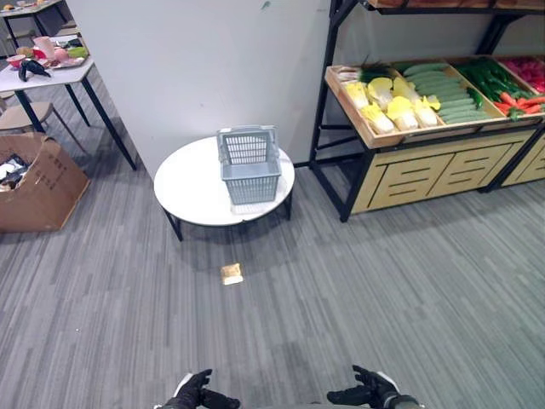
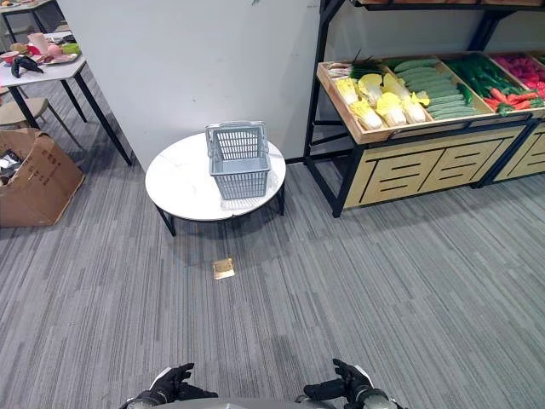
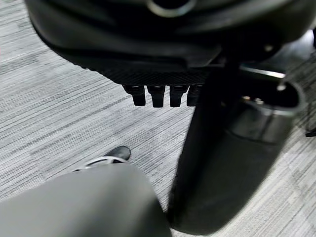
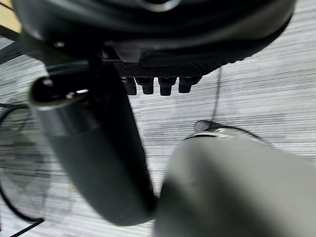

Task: Get the vegetables into the basket

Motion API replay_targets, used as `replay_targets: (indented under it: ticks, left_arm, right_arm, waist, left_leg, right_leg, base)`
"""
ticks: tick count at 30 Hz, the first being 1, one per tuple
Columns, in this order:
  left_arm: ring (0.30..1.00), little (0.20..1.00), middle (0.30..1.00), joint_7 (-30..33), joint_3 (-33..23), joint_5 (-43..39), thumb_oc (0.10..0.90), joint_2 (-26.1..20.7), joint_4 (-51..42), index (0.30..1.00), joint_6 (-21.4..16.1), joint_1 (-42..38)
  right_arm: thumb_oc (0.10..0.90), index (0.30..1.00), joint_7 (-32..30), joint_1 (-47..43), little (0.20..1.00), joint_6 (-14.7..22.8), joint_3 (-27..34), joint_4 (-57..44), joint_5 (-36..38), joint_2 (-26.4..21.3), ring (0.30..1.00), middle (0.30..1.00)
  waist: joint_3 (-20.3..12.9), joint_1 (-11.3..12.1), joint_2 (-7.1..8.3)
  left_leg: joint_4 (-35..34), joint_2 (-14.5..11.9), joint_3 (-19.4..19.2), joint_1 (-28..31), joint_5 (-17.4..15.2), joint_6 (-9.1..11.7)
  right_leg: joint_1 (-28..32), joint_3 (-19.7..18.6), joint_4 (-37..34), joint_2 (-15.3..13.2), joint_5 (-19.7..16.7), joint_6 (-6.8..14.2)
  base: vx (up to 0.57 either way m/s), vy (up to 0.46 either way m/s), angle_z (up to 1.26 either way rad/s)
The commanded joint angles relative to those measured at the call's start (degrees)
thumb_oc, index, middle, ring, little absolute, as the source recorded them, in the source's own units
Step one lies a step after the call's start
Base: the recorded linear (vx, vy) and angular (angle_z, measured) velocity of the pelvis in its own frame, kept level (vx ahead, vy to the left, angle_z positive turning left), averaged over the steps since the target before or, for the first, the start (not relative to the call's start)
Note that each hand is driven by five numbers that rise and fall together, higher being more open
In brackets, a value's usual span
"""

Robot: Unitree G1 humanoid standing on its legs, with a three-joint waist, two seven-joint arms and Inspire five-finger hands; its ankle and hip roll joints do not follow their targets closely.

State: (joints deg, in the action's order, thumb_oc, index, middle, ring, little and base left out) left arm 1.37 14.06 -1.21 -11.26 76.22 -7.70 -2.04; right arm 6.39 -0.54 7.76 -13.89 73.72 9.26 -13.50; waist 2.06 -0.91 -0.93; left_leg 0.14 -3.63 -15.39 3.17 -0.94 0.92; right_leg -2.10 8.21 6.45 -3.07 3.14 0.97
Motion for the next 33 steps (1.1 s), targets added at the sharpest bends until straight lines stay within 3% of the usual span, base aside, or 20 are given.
replay_targets:
  ticks: [1,12,23,33]
  left_arm:
    - [1.0,1.0,1.0,-0.06,1.17,-0.5,0.9,0.08,1.44,1.0,-0.01,-0.24]
    - [1.0,1.0,1.0,-0.52,-0.05,-1.55,0.9,0.21,2.51,1.0,0.34,0.12]
    - [1.0,1.0,1.0,3.61,0.28,-1.67,0.9,-1.72,-3.33,1.0,-3.7,-0.16]
    - [1.0,1.0,1.0,1.02,-1.68,-5.54,0.9,-1.2,0.43,1.0,-2.21,0.65]
  right_arm:
    - [0.9,1.0,-0.23,0.17,1.0,-0.67,-2.09,4.47,-0.57,-0.77,1.0,1.0]
    - [0.9,1.0,0.23,0.25,1.0,-0.8,-2.05,4.79,-0.53,-0.78,1.0,1.0]
    - [0.9,1.0,-1.23,1.17,1.0,1.17,-0.3,3.32,3.06,-0.85,1.0,1.0]
    - [0.9,1.0,-0.77,1.18,1.0,1.1,0.03,4.1,3.31,-1.42,1.0,1.0]
  waist:
    - [1.14,-0.14,2.16]
    - [0.93,-0.16,2.09]
    - [1.35,0.32,2.51]
    - [1.05,0.02,2.39]
  left_leg:
    - [-5.14,-1.58,2.27,3.01,2.64,4.56]
    - [-5.14,-1.65,2.21,3.61,2.41,4.55]
    - [-5.14,-1.9,3.15,3.33,2.77,4.89]
    - [-5.14,-2.01,3.22,3.24,2.88,5.09]
  right_leg:
    - [5.28,-1.29,-11.45,-6.24,-10.59,8.23]
    - [5.65,-1.5,-11.45,-6.17,-10.45,8.11]
    - [5.9,-0.85,-11.45,-5.96,-10.05,8.11]
    - [5.96,-0.58,-11.45,-5.85,-9.97,8.02]
  base:
    - [0.0,0.0,0.0]
    - [0.0,0.0,0.0]
    - [0.0,0.0,0.0]
    - [0.0,-0.004,0.05]
